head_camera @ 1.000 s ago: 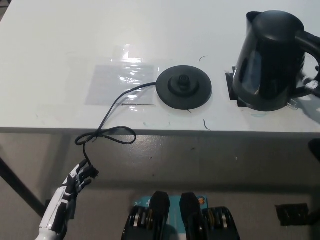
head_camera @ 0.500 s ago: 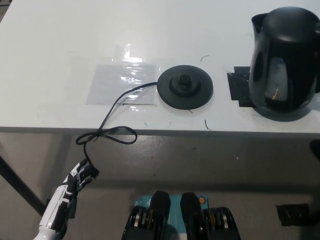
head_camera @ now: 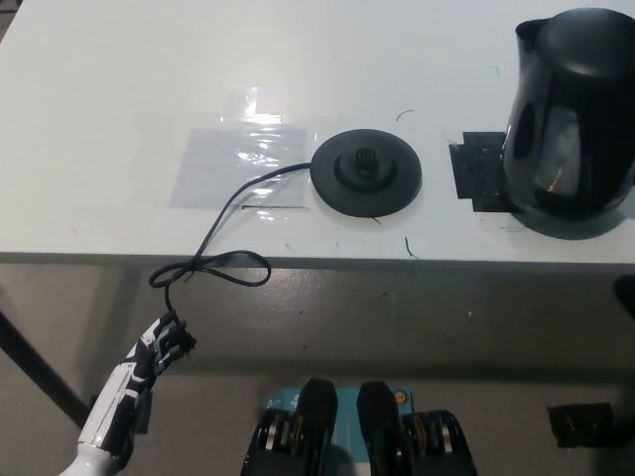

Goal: A kettle and its base are kept separately on the desk infront of the robot and the robot uses its right hand to lift the kettle by its handle and places it on its base to align it correctly.

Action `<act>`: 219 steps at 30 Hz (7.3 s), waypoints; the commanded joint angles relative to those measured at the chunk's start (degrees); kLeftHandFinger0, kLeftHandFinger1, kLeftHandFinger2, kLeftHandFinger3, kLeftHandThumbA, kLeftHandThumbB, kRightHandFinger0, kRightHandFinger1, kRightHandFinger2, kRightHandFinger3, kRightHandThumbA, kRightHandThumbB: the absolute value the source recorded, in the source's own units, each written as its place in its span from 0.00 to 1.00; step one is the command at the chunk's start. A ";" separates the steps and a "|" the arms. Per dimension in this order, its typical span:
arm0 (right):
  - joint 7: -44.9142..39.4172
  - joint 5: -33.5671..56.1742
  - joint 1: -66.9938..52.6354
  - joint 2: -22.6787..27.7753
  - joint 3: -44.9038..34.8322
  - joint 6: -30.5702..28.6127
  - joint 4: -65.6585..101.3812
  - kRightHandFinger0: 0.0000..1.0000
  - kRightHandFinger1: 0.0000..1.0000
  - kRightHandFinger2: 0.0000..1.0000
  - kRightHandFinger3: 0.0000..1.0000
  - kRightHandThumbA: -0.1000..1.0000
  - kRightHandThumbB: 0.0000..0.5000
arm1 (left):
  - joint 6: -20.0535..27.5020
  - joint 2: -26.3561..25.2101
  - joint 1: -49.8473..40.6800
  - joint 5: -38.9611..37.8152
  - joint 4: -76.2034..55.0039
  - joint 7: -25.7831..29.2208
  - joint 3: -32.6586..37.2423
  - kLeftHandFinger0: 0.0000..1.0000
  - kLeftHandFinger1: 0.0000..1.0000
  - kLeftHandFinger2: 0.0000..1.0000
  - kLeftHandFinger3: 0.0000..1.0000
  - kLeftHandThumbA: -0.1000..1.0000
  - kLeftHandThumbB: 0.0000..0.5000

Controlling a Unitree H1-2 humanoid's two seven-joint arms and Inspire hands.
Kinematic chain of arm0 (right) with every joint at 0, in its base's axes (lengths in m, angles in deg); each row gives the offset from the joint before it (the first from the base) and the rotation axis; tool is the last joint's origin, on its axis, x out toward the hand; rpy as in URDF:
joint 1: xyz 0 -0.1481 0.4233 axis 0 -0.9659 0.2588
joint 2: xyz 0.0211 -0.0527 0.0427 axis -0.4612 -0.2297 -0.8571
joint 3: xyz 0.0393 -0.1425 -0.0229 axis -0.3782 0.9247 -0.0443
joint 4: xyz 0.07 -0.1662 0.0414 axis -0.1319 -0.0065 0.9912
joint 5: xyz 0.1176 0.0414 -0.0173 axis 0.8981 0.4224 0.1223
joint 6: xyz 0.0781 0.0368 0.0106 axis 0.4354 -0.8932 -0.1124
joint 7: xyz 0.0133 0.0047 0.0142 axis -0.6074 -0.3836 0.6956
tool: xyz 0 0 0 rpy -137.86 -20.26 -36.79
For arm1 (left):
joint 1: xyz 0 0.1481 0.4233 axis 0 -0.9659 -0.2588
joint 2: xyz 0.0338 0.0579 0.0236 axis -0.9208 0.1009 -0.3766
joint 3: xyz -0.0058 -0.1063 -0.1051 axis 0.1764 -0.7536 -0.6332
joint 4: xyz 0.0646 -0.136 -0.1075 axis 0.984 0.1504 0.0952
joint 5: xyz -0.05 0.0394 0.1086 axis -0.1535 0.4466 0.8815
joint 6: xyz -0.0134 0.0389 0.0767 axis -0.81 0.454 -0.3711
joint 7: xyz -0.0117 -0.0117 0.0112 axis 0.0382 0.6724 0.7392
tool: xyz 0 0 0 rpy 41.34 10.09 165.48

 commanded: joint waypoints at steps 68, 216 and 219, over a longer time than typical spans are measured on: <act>17.68 -12.07 24.58 -15.04 11.45 -12.42 -25.71 0.00 0.00 0.33 0.49 0.00 0.11 | 1.36 -0.95 0.20 -0.42 -0.73 -1.19 0.55 1.00 1.00 1.00 1.00 0.98 0.52; -28.51 19.72 12.21 -2.65 12.60 13.69 4.58 1.00 1.00 1.00 1.00 1.00 1.00 | 0.40 -1.12 1.74 -0.71 -0.69 -2.09 0.09 1.00 1.00 1.00 1.00 0.93 0.61; -28.67 21.85 11.67 -2.26 11.62 15.48 5.99 1.00 1.00 1.00 1.00 1.00 1.00 | 0.33 -1.13 1.68 -0.34 -0.88 -1.96 0.15 1.00 1.00 1.00 1.00 0.92 0.62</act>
